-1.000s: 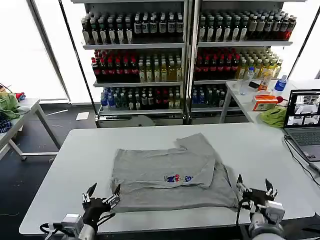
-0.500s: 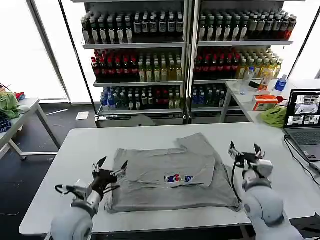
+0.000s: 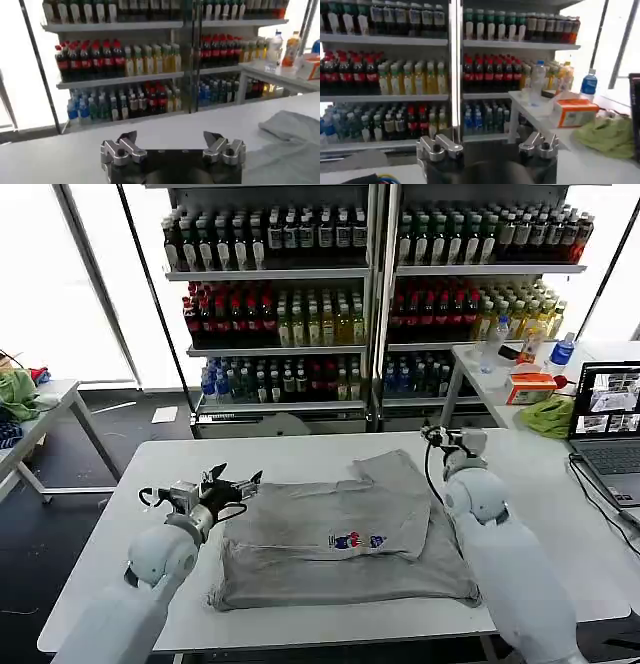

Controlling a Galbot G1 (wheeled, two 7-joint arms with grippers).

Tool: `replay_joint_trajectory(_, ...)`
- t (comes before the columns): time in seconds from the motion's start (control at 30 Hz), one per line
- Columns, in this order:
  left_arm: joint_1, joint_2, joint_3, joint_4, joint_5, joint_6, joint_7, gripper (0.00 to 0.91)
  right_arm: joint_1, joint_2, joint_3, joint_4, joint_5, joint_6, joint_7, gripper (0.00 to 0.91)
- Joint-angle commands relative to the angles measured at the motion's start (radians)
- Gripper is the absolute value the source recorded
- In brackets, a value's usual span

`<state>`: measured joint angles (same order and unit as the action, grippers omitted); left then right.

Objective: Fold and organize the clothes.

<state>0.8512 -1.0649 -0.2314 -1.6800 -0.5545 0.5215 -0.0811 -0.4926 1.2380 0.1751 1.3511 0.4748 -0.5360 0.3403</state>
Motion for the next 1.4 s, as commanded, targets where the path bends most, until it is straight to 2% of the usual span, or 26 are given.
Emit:
replay_joint_trajectory(0.03, -0.160, -0.034, 0.055, 0.235, -0.029, 0.041, 0.004, 0.907, 0.154, 0.070, -0.095, -0.303, -0.025, -0.002, -0.058, 0.907)
replay_joint_trajectory(0.17, -0.157, -0.052, 0.054, 0.264, -0.029, 0.051, 0.000, 0.907, 0.146, 0.104, -0.087, -0.354, -0.069, -0.004, -0.073, 0.907)
replay_joint_trajectory(0.37, -0.154, -0.064, 0.060, 0.283, -0.027, 0.055, -0.003, 0.907, 0.149, 0.151, -0.069, -0.420, -0.081, 0.009, -0.074, 0.907)
replay_joint_trajectory(0.77, -0.161, -0.073, 0.072, 0.315, -0.020, 0.055, -0.011, 0.907, 0.150, 0.185, -0.054, -0.463, -0.118, 0.032, -0.098, 0.907)
replay_joint_trajectory(1.4, -0.142, -0.060, 0.062, 0.324, -0.021, 0.054, -0.010, 0.907, 0.128, 0.197, -0.027, -0.472, -0.130, 0.028, -0.097, 0.907)
